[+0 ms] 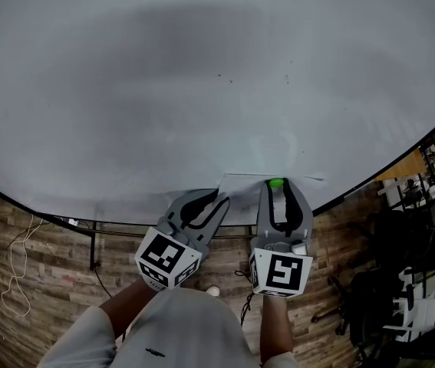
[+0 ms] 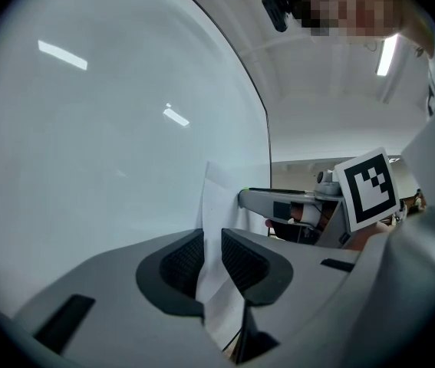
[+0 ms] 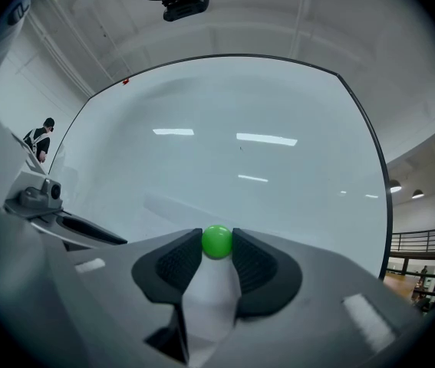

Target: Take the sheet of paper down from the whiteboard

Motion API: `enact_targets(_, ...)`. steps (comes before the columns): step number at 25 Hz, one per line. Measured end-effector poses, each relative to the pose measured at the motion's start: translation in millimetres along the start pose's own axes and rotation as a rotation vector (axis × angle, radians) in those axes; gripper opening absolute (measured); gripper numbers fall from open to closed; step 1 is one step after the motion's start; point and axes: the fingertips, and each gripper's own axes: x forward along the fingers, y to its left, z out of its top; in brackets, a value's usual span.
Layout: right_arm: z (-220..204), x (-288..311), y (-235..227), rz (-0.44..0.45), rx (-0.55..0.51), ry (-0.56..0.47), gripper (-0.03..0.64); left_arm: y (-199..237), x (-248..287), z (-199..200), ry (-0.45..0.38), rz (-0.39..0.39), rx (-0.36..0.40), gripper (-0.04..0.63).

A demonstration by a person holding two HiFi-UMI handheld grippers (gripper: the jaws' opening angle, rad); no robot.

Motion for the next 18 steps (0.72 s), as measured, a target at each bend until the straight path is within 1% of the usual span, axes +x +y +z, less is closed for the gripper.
enact_targets(2,-0.7,-0.2,0.7,0.000,0.000,0.000,0.133,4.1,-0.5,-1.9,-0.003,0.017,-0.007,0.055)
enact_targets(4,-1.8,0.1,-0.2,0.000,0.001,-0.001,0.133,7.7,0.4,-3.6,-0.002,0.026,-0.016,0.015)
enact_targets(12,-1.4,0.6,-1.6,-0.006,0.018,-0.003,0.133,8.6,0.3,-3.9,0.005,0.017,-0.045,0.006)
enact_targets(18,0.1,-1.4,-2.6,0.010,0.067,0.007,0.132,8.5,-3.0,0.2,-0.010,0.027,-0.049,0.006)
